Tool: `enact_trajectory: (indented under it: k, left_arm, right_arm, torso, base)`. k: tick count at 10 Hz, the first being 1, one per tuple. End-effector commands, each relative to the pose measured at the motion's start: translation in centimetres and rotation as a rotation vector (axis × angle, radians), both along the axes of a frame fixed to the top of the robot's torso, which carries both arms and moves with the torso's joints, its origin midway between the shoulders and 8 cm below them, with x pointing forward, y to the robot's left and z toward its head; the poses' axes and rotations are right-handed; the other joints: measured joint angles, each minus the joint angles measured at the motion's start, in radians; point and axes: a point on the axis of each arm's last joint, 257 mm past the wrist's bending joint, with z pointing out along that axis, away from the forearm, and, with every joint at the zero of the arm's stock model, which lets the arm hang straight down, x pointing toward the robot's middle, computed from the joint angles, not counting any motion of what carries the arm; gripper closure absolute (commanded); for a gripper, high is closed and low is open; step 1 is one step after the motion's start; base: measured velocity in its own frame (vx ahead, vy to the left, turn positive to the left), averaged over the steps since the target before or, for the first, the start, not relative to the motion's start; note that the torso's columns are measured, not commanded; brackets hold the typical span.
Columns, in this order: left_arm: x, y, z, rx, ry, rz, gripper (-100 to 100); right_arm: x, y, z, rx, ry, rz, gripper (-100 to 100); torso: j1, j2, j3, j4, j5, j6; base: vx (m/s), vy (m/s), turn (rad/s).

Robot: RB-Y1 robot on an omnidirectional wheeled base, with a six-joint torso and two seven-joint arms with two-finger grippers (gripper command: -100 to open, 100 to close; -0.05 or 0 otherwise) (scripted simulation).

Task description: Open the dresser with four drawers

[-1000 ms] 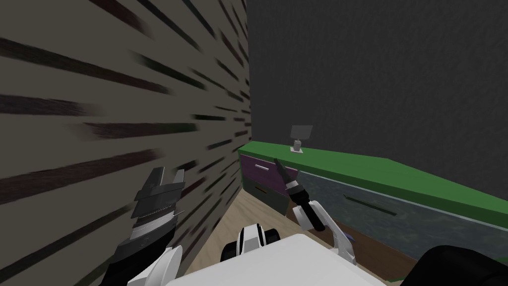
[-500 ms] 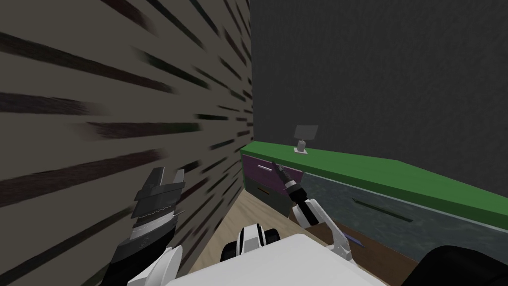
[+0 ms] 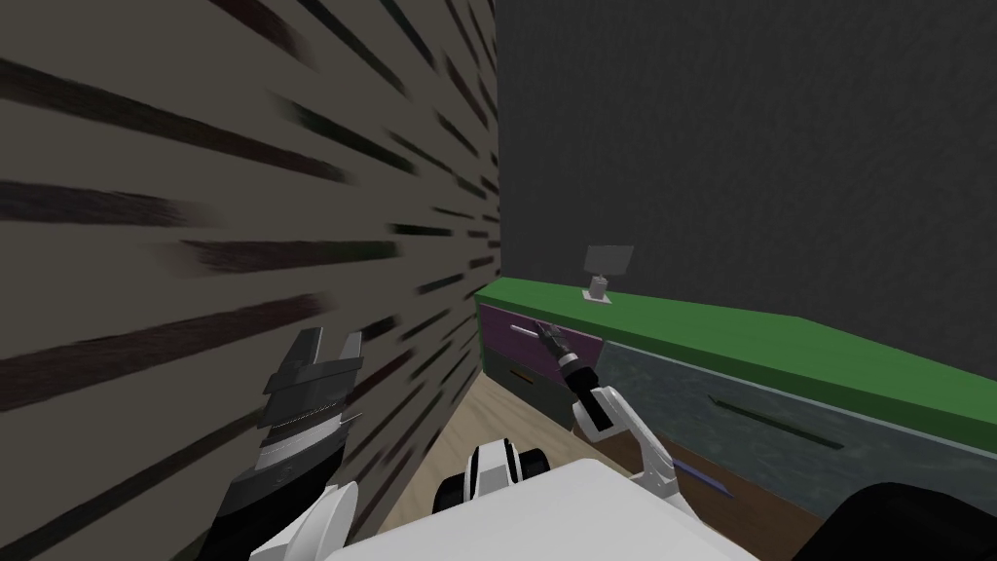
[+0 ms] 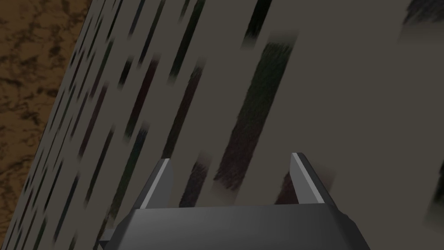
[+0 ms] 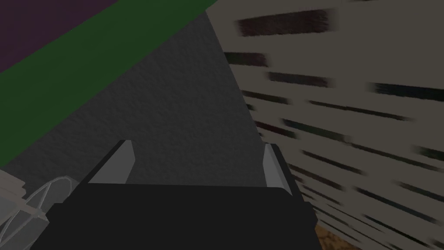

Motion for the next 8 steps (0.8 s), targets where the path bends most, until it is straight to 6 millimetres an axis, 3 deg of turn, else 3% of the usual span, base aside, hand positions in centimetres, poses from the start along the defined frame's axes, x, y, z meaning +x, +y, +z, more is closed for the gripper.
enact_trajectory:
  k: [1,8]
  left_arm:
    - [0.0,0.0,0.0,0.0,0.0,0.0,0]
    - [0.0,0.0,0.0,0.0,0.0,0.0,0]
  right_arm:
    - [0.8,-1.2,-2.0,-0.115,0.054,-0.066,-100]
    - [2.0,-4.3,-5.8,-0.371,0.16,-0.196,-100]
  torso:
    - [-0.001,0.001,0.0,0.0,0.0,0.0]
    - [-0.001,0.001,0.0,0.0,0.0,0.0]
  base:
    - [0.031,0.047,0.031]
    - [0.032,0.043,0.024]
